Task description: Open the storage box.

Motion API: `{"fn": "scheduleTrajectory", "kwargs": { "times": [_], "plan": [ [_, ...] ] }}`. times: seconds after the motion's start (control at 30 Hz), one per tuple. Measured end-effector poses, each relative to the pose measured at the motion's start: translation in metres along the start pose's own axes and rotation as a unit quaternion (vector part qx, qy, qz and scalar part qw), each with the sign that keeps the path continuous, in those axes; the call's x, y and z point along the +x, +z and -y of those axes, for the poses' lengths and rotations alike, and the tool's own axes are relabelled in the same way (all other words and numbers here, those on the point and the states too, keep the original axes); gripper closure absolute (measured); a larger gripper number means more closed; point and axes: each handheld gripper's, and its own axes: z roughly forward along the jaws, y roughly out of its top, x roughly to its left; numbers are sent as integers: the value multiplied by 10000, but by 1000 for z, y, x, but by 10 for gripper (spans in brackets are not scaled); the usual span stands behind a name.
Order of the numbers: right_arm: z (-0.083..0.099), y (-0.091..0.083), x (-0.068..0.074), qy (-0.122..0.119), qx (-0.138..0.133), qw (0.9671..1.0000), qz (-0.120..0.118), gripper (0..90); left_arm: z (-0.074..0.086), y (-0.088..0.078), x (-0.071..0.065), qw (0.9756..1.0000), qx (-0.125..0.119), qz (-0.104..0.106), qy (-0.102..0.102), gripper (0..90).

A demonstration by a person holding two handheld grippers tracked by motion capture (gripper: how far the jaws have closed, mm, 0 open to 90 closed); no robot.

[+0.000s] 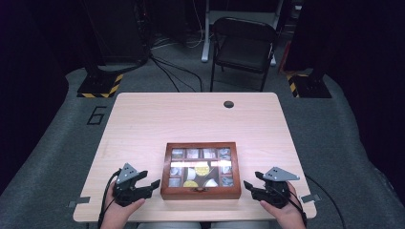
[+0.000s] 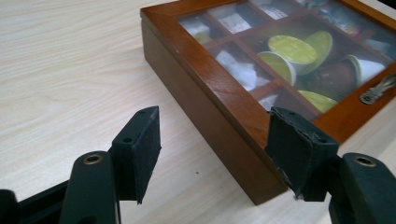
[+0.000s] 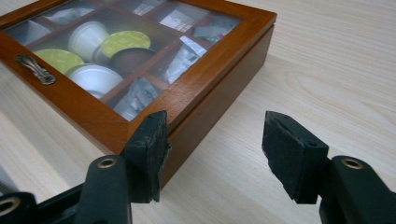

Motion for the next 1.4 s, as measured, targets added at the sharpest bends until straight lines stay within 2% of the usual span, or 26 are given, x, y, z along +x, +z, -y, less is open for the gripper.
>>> {"fn": "scheduleTrajectory", "kwargs": {
  "times": [0.2, 0.37, 0.43, 0.73, 0.83, 0.9, 1.0, 1.17, 1.3, 1.4],
  "plan": [
    [-1, 0, 6, -13, 31, 9999, -143, 409, 3, -2, -7, 9999, 48, 46, 112, 352],
    [0, 1, 12, -67, 34, 9997, -227, 419, 5, -3, -10, 9999, 11, 64, 84, 352],
    [2, 0, 16, -71, 78, 9995, -286, 427, 6, -4, -10, 9998, 77, 101, 121, 352],
    [7, 3, 30, -341, 259, 9981, -447, 451, 8, -4, -19, 9994, 124, 261, 188, 372],
    [8, 6, 31, -380, 329, 9976, -467, 464, 9, -4, -20, 9993, 139, 276, 226, 372],
    [9, 8, 31, -385, 361, 9974, -481, 482, 9, -3, -20, 9993, 137, 272, 197, 372],
    [11, 12, 29, -388, 545, 9958, -626, 518, 8, -4, -17, 9994, 132, 252, 203, 372],
    [12, 16, 30, -419, 656, 9947, -668, 540, 8, -4, -16, 9996, 69, 219, 158, 372],
    [12, 18, 30, -544, 662, 9944, -621, 554, 7, -4, -14, 9995, 114, 254, 157, 371],
    [12, 17, 30, -527, 666, 9944, -637, 568, 7, -4, -15, 9995, 103, 261, 154, 371]
  ]
}}
